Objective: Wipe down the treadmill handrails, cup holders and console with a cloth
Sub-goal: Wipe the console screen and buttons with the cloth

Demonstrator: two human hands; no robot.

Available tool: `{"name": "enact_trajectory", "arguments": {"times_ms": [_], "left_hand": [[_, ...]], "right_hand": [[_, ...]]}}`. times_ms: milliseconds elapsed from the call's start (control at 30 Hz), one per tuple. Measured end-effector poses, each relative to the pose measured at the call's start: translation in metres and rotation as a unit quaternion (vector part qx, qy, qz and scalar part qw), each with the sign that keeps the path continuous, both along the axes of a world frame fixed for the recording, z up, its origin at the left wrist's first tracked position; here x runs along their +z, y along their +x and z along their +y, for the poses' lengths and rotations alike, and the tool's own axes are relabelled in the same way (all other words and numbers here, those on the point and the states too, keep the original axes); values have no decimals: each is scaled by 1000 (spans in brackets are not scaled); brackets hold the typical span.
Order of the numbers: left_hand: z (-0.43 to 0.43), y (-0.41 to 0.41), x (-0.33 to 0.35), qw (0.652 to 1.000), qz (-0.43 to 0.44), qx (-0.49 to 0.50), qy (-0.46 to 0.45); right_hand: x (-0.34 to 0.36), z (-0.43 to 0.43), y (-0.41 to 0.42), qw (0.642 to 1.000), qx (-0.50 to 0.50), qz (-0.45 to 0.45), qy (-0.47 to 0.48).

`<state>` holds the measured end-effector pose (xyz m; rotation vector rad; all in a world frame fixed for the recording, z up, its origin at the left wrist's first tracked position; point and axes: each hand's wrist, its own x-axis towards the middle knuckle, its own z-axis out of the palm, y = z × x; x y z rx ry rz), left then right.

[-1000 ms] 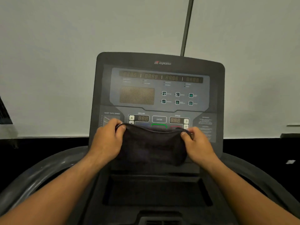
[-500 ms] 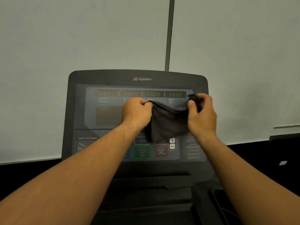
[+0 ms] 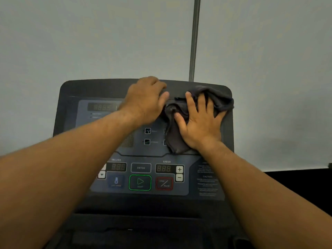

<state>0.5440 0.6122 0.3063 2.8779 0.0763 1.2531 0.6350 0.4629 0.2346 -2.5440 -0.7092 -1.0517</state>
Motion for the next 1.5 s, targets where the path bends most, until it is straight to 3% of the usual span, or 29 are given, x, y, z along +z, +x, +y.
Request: {"name": "enact_trajectory", "arguments": {"times_ms": [100,200,333,500,600,700,867,1000,1200,1367,1500], "left_hand": [[2,23,15,996,54,23,65],[1,33,26,988,135,58,48],[8,38,26,989,137,41,28],[15,40,21,987,146,37,49],[16,42,19,988,143,38,46],[17,41,20,990,134,34,29],[16,41,21,990,133,29,18],[13,41,21,991,128,31,5],[13,42,21,991,130,33,0],[12,42,21,991,129,34,-4],[14,42,20,992,127,27,-4]], "right_hand": [[-1,8,-1,1000,13,5,7],[-25,-3,-11,997,58,-38,-30],[-46,-45,-4,986,119,-48,-107],[11,-21,26,999,38,-20,8],[17,16,16,999,41,-18,19],[-23,25,-14,992,109,-53,-23],[-81,-36,-35,969,189,-38,-153],[-39,-64,14,978,144,-79,-130],[23,-15,41,996,59,-60,-39],[-50,-15,-14,988,121,-71,-70],[-112,-60,-43,960,200,-63,-187]]}}
